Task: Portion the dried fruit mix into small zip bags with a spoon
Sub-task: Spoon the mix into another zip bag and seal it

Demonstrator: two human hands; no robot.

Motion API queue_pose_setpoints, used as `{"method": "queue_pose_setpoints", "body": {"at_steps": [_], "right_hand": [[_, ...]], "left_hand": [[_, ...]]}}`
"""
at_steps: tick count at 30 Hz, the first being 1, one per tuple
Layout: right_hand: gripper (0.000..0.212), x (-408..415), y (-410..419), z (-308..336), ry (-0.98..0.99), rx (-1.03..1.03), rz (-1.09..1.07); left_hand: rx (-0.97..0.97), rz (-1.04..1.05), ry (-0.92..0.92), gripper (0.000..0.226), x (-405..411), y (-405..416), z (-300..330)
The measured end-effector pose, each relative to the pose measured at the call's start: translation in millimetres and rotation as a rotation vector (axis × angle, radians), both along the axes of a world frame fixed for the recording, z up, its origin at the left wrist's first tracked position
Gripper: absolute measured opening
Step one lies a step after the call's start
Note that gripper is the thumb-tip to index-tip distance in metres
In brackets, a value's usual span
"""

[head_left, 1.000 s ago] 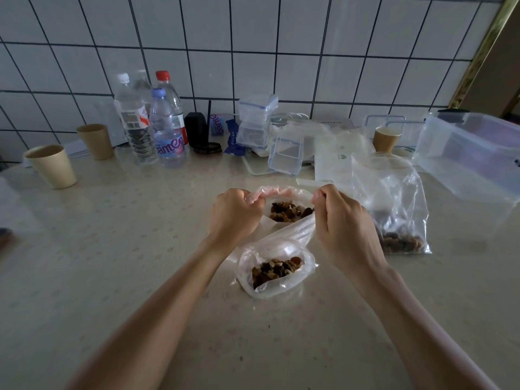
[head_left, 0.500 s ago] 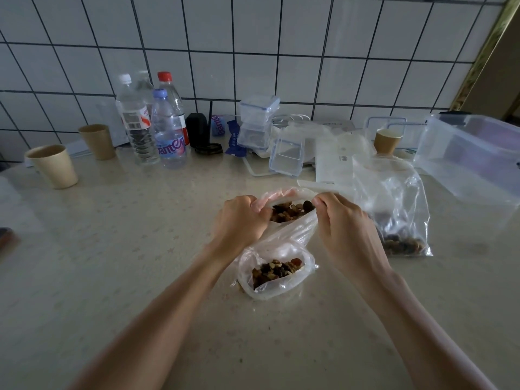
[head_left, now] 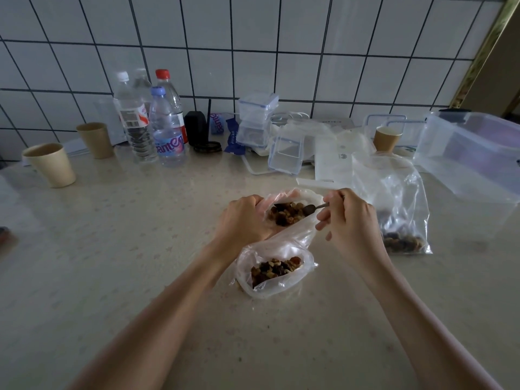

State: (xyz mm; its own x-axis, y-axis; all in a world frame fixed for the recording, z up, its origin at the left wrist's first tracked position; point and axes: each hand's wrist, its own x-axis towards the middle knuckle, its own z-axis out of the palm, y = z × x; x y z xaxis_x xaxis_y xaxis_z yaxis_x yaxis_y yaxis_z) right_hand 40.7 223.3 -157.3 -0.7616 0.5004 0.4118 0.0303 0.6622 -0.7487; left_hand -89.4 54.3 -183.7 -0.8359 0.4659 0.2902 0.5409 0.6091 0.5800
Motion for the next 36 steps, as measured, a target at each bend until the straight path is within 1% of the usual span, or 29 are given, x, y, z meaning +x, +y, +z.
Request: {"method": "queue_pose_setpoints", "body": {"at_steps": [2,5,8,12,16,19,23,26,30,34,36], "right_hand": [[0.027,-1.3,2.4,-1.7,0.013,-0.183,-0.002],[0.026,-3.0,2.4,-1.1,0.014,-0.433,0.021],[0.026,-5.5,1.0,-1.2,0.002,-0.548,0.05],[0.026,-6.0,-3.5,-0.9,-0.022,-0.747,0.105],[0.027,-7.5,-6.7,-0.8,-0.036,-0.839,0.138],[0.03,-7.4,-4.8,-0.3,-0.037,-0.9,0.099],[0.033,-4.7,1.3,0.7,-0.013,-0.922,0.056],[0.034,-2.2,4.6,3.5,0.001,-0.91,0.047],[0.033,-0.9,5.3,7.4,0.025,-0.901,0.06],[0.033,1.7,6.2,14.4,0.062,-0.903,0.092],[0.034,3.5,7.2,18.7,0.085,-0.908,0.113]], "left_hand": [[0.03,-0.014,-0.005,0.041,1.3,-0.6,0.4],[0.076,-0.023,-0.082,0.041,3.7,-1.0,2.0],[0.144,-0.035,-0.155,0.032,1.1,-0.7,0.9],[0.256,-0.062,-0.221,0.03,-3.9,-1.2,-0.6],[0.293,-0.091,-0.257,0.023,-6.0,-2.0,-3.3],[0.305,-0.1,-0.272,0.012,-7.5,-2.9,-2.0],[0.334,-0.071,-0.271,0.005,-9.7,-4.3,2.1],[0.337,-0.043,-0.258,0.015,-10.2,-4.7,4.3],[0.283,-0.039,-0.228,0.028,-10.4,-6.1,7.5],[0.206,-0.059,-0.144,0.059,-9.1,-12.5,18.9],[0.193,-0.071,-0.1,0.067,-5.8,-19.3,26.7]]}}
